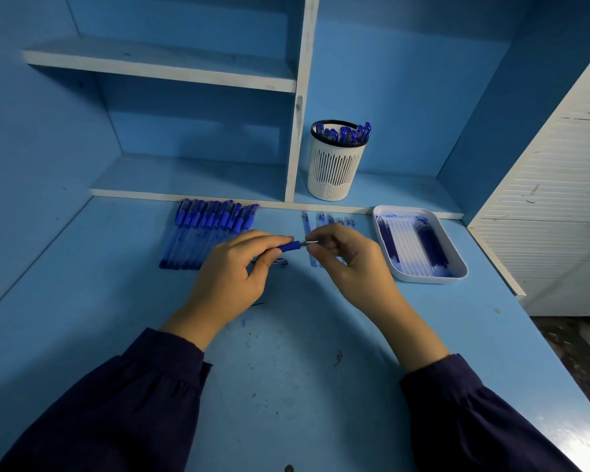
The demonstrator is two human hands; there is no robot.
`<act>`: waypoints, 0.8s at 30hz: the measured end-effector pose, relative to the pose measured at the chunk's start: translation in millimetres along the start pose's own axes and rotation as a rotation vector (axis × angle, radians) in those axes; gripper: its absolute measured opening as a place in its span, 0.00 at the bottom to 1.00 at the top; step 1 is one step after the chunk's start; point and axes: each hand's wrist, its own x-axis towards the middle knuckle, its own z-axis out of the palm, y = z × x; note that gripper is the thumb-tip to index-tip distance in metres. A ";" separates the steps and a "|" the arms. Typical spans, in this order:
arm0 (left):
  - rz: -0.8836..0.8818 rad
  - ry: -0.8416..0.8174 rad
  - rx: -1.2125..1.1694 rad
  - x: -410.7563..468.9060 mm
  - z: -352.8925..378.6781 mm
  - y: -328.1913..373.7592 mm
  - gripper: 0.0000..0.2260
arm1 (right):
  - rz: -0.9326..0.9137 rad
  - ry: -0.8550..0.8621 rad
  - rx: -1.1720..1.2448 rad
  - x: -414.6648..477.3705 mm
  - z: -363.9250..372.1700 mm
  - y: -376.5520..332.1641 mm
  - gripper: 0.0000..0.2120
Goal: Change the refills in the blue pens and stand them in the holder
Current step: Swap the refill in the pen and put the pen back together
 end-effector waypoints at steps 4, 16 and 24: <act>0.004 -0.004 -0.003 0.3 0.2 -0.3 0.11 | 0.048 0.002 0.102 0.4 -2.6 0.0 0.08; 0.002 -0.026 -0.005 0.1 -0.5 0.0 0.11 | 0.063 -0.045 0.121 0.2 -4.5 0.5 0.04; 0.008 -0.019 -0.009 0.1 -0.4 0.8 0.11 | 0.027 -0.046 0.061 -1.1 -2.3 5.1 0.05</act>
